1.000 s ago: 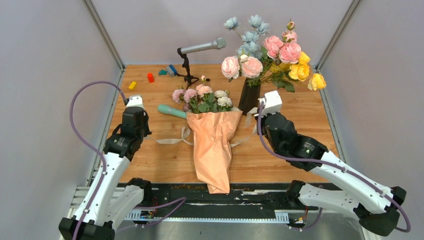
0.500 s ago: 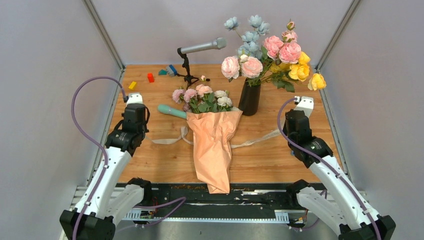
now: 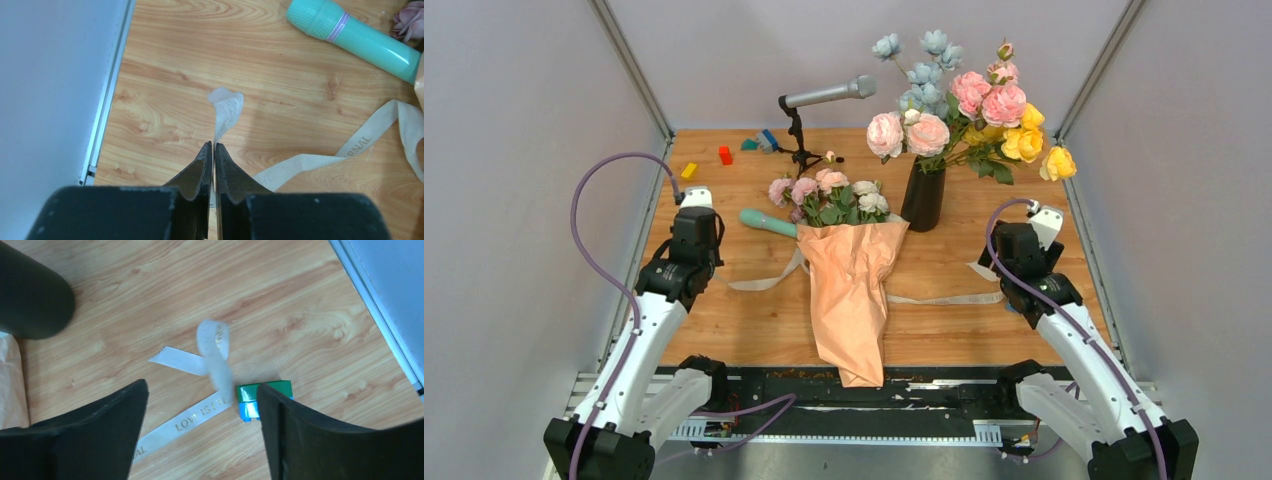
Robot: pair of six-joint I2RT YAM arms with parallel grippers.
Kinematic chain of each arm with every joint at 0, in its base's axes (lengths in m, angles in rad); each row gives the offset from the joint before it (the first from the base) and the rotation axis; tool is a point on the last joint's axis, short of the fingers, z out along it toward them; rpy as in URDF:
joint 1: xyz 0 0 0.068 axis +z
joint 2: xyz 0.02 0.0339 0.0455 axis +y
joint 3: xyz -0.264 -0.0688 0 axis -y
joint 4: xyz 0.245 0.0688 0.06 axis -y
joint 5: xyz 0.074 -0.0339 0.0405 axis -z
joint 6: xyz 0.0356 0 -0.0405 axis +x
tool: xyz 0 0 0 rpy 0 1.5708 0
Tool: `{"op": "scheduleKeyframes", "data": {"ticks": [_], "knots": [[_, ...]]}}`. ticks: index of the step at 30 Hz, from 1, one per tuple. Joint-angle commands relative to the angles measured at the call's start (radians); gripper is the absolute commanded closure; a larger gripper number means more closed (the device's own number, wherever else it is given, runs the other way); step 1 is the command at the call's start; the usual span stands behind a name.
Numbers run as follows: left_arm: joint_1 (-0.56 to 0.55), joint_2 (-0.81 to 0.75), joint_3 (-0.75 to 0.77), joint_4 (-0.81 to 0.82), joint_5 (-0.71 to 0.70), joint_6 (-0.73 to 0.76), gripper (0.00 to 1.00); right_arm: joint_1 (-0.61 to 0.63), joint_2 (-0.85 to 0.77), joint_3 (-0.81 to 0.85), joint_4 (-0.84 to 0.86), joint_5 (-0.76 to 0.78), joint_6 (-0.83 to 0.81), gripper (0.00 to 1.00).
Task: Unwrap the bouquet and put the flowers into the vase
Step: Untie the ribbon from the wrapping paper, then unfold the wrapping paper at the center of the board.
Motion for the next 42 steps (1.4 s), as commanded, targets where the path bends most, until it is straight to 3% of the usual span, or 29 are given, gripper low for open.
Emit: {"op": "scheduleKeyframes", "data": {"ticks": [1, 3, 5, 7, 9, 14, 19, 23, 27, 31, 42], "knots": [[0.006, 0.000, 0.039, -0.018, 0.038, 0.006, 0.83, -0.017, -0.061, -0.002, -0.003, 0.002, 0.038, 0.11], [0.007, -0.003, 0.047, -0.021, 0.047, 0.006, 0.66, -0.017, -0.085, 0.009, -0.004, -0.030, 0.023, 0.02], [0.007, -0.011, 0.056, -0.025, 0.051, 0.004, 0.31, -0.017, -0.099, 0.027, -0.004, -0.080, -0.003, 0.00], [0.007, -0.023, 0.064, -0.027, 0.062, -0.001, 0.14, -0.015, -0.109, 0.046, -0.011, -0.129, -0.027, 0.00], [0.007, -0.033, 0.076, -0.034, 0.101, -0.013, 0.05, -0.016, -0.116, 0.057, -0.014, -0.214, -0.061, 0.00], [0.006, -0.034, 0.094, -0.046, 0.303, -0.071, 0.00, -0.015, -0.117, 0.081, -0.006, -0.475, -0.131, 0.00], [0.000, -0.025, 0.032, 0.021, 0.641, -0.148, 0.00, -0.011, -0.113, 0.070, 0.023, -0.756, -0.133, 0.00], [-0.097, -0.060, -0.078, 0.112, 0.737, -0.242, 0.00, 0.008, -0.122, 0.027, 0.069, -0.878, -0.086, 0.00], [-0.173, -0.070, -0.179, 0.219, 0.811, -0.300, 0.00, 0.024, -0.111, -0.027, 0.091, -0.946, -0.028, 0.00], [-0.177, -0.062, -0.287, 0.305, 0.849, -0.346, 0.00, 0.026, -0.107, -0.045, 0.078, -0.972, -0.015, 0.00], [-0.214, 0.018, -0.339, 0.403, 0.947, -0.406, 0.00, 0.027, -0.182, -0.101, 0.093, -0.917, -0.053, 0.00]]}}
